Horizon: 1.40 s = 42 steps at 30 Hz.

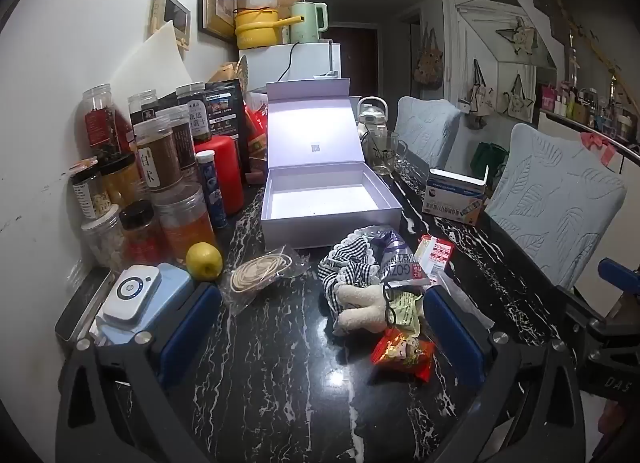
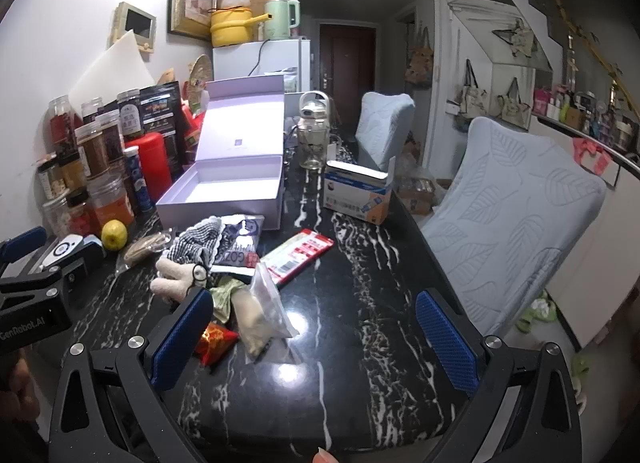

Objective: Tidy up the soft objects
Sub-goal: 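Move both tools toward the pile of soft items on the table, then grasp the red-and-gold snack bag with the left tool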

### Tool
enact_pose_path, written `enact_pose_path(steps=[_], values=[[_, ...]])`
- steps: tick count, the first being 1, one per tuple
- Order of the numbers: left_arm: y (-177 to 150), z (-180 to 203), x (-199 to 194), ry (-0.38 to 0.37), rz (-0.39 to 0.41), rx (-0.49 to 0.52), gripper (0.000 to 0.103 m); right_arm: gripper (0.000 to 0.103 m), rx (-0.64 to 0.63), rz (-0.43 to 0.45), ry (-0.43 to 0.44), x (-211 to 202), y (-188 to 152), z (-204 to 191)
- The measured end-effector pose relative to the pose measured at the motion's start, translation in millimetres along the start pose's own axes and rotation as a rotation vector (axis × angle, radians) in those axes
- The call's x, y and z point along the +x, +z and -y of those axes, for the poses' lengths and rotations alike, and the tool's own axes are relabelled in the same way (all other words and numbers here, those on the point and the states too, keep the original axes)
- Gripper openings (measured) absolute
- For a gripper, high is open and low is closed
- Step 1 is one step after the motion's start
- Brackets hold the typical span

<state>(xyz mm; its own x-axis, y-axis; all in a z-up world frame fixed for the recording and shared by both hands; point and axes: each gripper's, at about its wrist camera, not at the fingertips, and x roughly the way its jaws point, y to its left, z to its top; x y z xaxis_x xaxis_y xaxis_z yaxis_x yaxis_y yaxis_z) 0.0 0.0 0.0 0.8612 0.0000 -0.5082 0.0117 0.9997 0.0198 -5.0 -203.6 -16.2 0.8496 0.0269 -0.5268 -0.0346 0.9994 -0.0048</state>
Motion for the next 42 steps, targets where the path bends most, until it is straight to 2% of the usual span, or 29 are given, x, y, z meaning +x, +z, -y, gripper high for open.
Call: enact_pose_path(steps=[15, 28, 42], values=[[0, 5, 0, 0.004, -0.002, 0.009, 0.103, 0.103, -0.011, 0.012, 0.005, -5, -1, -2], [-2, 12, 0, -0.030, -0.015, 0.023, 0.103, 0.103, -0.007, 0.010, -0.004, -7, -2, 4], [-30, 27, 33, -0.107, -0.109, 0.056, 0.103, 0.103, 0.006, -0.052, -0.005, 12, -24, 18]])
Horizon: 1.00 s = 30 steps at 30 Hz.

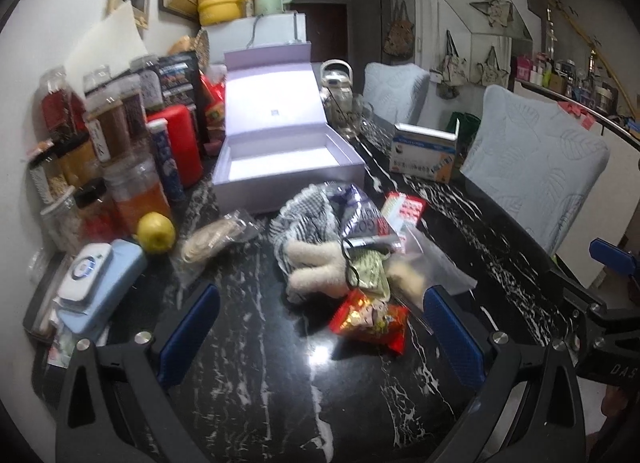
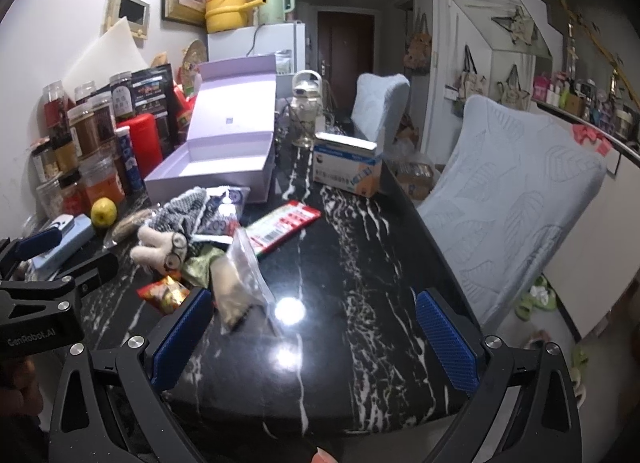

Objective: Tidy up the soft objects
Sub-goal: 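Grasp the red-and-gold snack bag with the left tool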

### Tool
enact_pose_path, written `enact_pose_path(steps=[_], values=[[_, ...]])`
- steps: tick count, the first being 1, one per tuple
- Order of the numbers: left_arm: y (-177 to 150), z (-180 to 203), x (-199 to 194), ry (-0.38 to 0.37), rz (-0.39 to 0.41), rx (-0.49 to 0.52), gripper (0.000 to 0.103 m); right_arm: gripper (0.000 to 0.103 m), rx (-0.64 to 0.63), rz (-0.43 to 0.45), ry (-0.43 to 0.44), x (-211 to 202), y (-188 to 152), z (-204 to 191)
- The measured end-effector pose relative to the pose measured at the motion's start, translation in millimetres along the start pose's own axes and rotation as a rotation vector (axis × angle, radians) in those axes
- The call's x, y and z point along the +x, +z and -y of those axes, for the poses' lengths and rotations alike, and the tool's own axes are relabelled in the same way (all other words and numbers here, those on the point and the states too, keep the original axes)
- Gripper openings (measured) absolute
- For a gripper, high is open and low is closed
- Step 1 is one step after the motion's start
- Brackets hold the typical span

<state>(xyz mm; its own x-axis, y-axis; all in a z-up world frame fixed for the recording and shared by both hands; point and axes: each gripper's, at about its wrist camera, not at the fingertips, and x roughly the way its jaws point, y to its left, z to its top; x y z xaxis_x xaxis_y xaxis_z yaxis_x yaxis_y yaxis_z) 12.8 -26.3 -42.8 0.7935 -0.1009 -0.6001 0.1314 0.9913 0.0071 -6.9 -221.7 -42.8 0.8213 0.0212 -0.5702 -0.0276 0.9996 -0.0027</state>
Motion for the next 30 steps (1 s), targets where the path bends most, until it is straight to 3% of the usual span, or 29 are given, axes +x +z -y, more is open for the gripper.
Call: enact_pose_path(steps=[7, 15, 27, 30], values=[[-10, 6, 30, -0.074, -0.079, -0.010, 0.103, 0.103, 0.021, -0.038, -0.005, 11, -10, 10], [-23, 10, 61, -0.093, -0.147, -0.011, 0.103, 0.103, 0.024, -0.070, -0.012, 20, -17, 14], [-31, 14, 90, -0.167, -0.201, -0.028, 0.103, 0.103, 0.020, -0.105, -0.019, 29, -22, 15], [-32, 16, 92, -0.156, -0.193, -0.019, 0.102, 0.103, 0.028, -0.107, 0.001, 30, -22, 16]])
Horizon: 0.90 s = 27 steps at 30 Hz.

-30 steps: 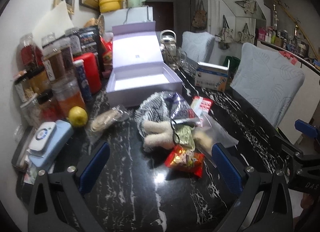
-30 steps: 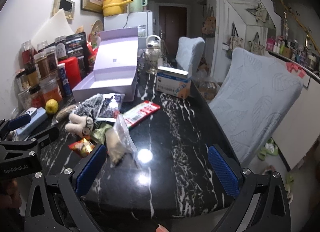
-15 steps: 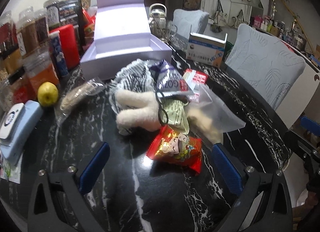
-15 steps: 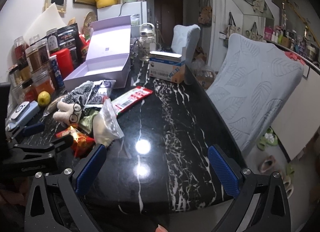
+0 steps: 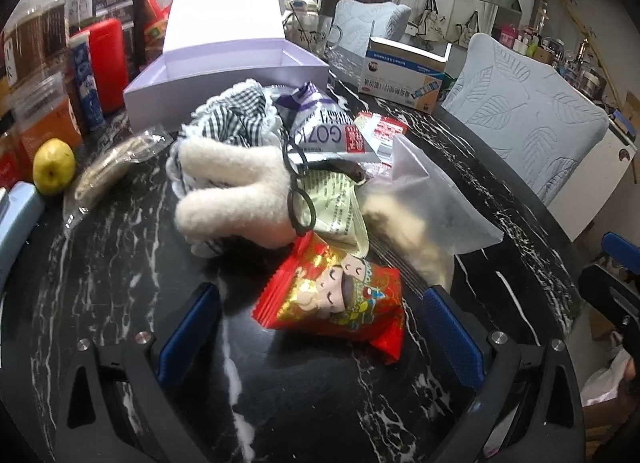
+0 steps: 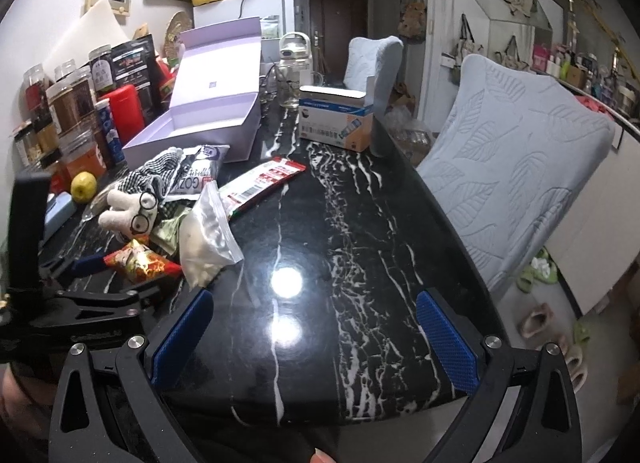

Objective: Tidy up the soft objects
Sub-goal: 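Grasp the red-and-gold snack bag with the left tool, then grasp the clear zip bag with the right tool while the left tool lifts the snack bag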

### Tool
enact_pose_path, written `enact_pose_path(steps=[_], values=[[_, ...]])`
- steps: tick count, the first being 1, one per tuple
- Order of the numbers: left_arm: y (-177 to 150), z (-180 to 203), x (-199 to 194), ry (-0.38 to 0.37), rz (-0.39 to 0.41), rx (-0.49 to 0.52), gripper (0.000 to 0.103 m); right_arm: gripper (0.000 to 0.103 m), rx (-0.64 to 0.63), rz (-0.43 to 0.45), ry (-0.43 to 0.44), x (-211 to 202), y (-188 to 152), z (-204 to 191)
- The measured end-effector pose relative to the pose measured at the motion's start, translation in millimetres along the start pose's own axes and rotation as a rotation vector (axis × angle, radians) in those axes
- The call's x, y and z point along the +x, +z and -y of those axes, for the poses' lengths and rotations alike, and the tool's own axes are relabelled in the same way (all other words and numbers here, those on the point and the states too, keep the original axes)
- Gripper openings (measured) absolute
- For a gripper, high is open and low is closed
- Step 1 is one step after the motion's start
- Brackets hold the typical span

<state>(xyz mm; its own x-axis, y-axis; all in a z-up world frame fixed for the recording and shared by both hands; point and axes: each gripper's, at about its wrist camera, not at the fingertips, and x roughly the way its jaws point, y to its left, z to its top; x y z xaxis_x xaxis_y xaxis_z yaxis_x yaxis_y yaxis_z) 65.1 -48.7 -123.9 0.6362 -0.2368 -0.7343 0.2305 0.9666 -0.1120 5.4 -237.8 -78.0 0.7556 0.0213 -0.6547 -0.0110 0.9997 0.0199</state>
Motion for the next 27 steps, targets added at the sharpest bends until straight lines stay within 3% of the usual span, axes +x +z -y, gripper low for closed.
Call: enact_pose_path(steps=[3, 5, 7, 8, 16, 27], values=[[-1, 2, -1, 0.002, 0.010, 0.011, 0.092, 0.103, 0.002, -0.002, -0.002, 1, 0, 1], [-2, 4, -3, 0.008, 0.024, 0.023, 0.079, 0.103, 0.005, -0.003, -0.002, 1, -1, 2], [-4, 5, -5, -0.006, 0.043, 0.028, 0.055, 0.103, 0.008, -0.006, -0.001, 2, -1, 2], [-4, 5, -5, -0.015, 0.048, 0.023, 0.052, 0.103, 0.009, -0.008, 0.000, 2, -1, 3], [-8, -5, -21, -0.037, 0.078, -0.015, 0.044, 0.103, 0.010, -0.014, 0.026, 7, -1, 2], [-16, -29, -53, 0.022, 0.144, -0.053, 0.044, 0.103, -0.024, -0.040, 0.116, 30, -3, -23]])
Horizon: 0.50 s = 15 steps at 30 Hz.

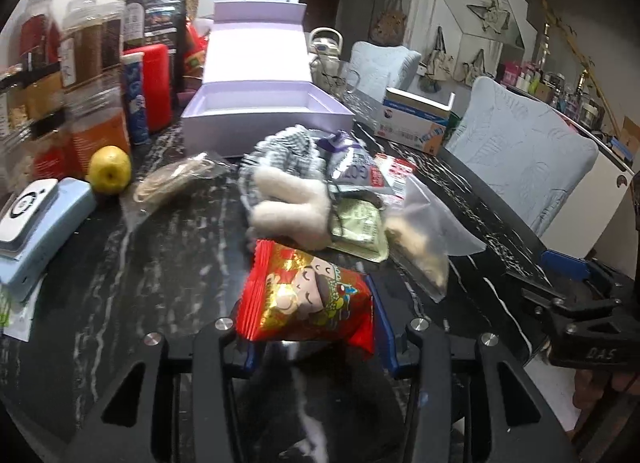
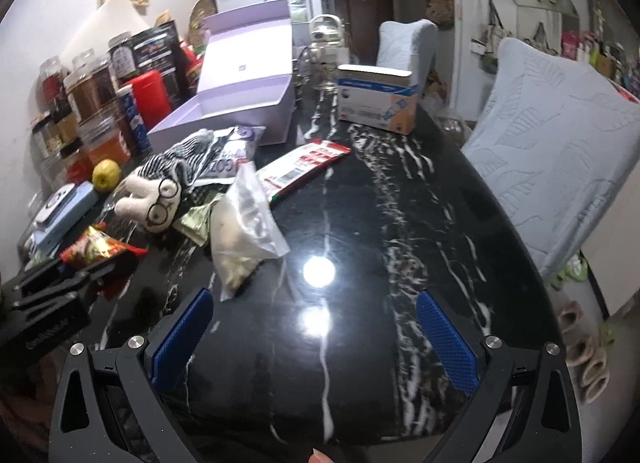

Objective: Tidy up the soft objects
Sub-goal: 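Grasp the clear zip bag with the right tool while the left tool lifts the snack bag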

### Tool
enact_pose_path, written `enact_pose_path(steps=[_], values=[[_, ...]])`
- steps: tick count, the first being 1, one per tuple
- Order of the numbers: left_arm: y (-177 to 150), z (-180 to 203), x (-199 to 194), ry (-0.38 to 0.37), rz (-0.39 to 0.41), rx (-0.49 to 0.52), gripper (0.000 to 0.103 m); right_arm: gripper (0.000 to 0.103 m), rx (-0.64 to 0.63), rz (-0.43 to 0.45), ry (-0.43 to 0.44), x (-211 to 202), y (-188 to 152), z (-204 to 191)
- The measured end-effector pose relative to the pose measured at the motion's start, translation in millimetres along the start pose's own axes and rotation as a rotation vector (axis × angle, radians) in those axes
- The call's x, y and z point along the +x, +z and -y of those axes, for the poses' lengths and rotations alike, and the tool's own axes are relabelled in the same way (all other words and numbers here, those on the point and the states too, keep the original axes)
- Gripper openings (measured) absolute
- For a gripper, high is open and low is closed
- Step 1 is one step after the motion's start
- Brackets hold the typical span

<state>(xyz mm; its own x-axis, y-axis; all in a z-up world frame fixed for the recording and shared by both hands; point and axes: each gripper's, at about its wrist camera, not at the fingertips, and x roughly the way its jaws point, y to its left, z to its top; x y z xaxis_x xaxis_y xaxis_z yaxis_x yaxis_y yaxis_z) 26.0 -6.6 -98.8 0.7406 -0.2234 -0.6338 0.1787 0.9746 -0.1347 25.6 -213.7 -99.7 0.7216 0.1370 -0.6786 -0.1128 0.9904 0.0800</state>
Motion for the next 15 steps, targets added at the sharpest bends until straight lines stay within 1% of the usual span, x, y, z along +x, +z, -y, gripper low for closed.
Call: enact_pose_path(steps=[4, 8, 10, 11, 12, 13, 14, 15], values=[[-1, -10, -9, 0.005, 0.020, -0.018, 0.044, 0.103, -0.027, 0.006, 0.014, 11, 5, -10], [0, -20, -16, 0.015, 0.042, -0.040, 0.044, 0.103, -0.048, -0.003, 0.039, 27, 17, -20], [-1, -25, -18, 0.020, 0.047, -0.052, 0.044, 0.099, -0.050, 0.010, 0.077, 34, 23, -24], [-2, -27, -18, 0.020, 0.047, -0.060, 0.044, 0.094, -0.051, 0.014, 0.099, 38, 25, -25], [-3, -29, -19, 0.019, 0.047, -0.064, 0.044, 0.086, -0.052, 0.011, 0.122, 43, 28, -27], [-2, -31, -18, 0.017, 0.047, -0.069, 0.044, 0.081, -0.047, -0.006, 0.136, 51, 29, -27], [-3, -32, -18, 0.018, 0.049, -0.074, 0.044, 0.071, -0.041, -0.025, 0.141, 57, 31, -27], [-3, -34, -19, 0.018, 0.051, -0.079, 0.044, 0.064, -0.032, -0.045, 0.146, 63, 32, -26]])
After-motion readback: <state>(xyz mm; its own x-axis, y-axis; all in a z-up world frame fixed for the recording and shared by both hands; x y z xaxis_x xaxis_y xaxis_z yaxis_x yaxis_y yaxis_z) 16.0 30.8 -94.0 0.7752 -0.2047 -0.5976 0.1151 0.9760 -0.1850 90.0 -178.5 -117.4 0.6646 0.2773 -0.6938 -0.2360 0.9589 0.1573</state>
